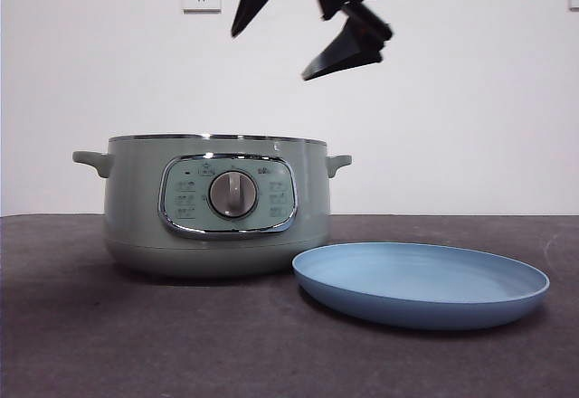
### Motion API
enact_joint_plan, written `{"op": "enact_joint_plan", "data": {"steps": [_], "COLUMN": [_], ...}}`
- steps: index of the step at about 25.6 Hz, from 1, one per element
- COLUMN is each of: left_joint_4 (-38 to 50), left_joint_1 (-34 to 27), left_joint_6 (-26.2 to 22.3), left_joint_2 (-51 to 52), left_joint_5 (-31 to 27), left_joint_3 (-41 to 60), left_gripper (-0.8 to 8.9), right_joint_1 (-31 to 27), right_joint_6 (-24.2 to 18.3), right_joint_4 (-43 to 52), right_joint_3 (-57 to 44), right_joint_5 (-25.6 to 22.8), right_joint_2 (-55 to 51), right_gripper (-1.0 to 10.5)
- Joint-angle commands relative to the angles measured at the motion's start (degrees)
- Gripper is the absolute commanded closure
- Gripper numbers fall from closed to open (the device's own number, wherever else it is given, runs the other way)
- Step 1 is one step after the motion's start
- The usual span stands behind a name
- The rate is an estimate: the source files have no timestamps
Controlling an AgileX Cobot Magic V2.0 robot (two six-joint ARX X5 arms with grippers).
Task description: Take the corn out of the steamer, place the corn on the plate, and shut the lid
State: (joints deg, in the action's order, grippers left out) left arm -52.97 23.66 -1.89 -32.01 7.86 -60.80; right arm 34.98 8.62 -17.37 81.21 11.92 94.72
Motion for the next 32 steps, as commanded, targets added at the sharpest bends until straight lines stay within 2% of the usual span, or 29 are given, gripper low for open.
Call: {"op": "enact_joint_plan", "data": {"steps": [1,7,11,22,27,32], "left_joint_4": [1.86,1.05,0.96,0.09,-0.94,-1.95], "left_joint_1": [-0.02,-0.02,-0.02,-0.02,-0.02,-0.02], "left_joint_6": [0.35,0.35,0.28,0.11,-0.52,-1.22], "left_joint_2": [1.11,1.38,1.38,1.38,1.38,1.42], "left_joint_5": [0.17,1.81,1.90,3.17,3.17,3.15], "left_joint_3": [-0.46,-0.46,-0.46,-0.46,-0.46,-0.46], "left_gripper": [8.22,8.22,8.22,8.22,8.22,8.22], "right_joint_1": [0.81,1.99,2.27,4.04,4.48,4.63], "right_joint_6": [0.66,0.35,0.35,-0.07,-0.11,-0.07], "right_joint_4": [-0.63,-4.70,-4.68,-2.64,-2.29,-2.49], "right_joint_3": [5.05,16.74,20.22,20.24,20.24,20.24], "right_joint_5": [-0.59,-3.17,-4.90,-6.78,-9.40,-9.44], "right_joint_2": [4.22,14.75,20.92,28.48,30.38,32.68], "right_gripper": [4.1,4.1,4.1,4.2,4.2,4.2]}}
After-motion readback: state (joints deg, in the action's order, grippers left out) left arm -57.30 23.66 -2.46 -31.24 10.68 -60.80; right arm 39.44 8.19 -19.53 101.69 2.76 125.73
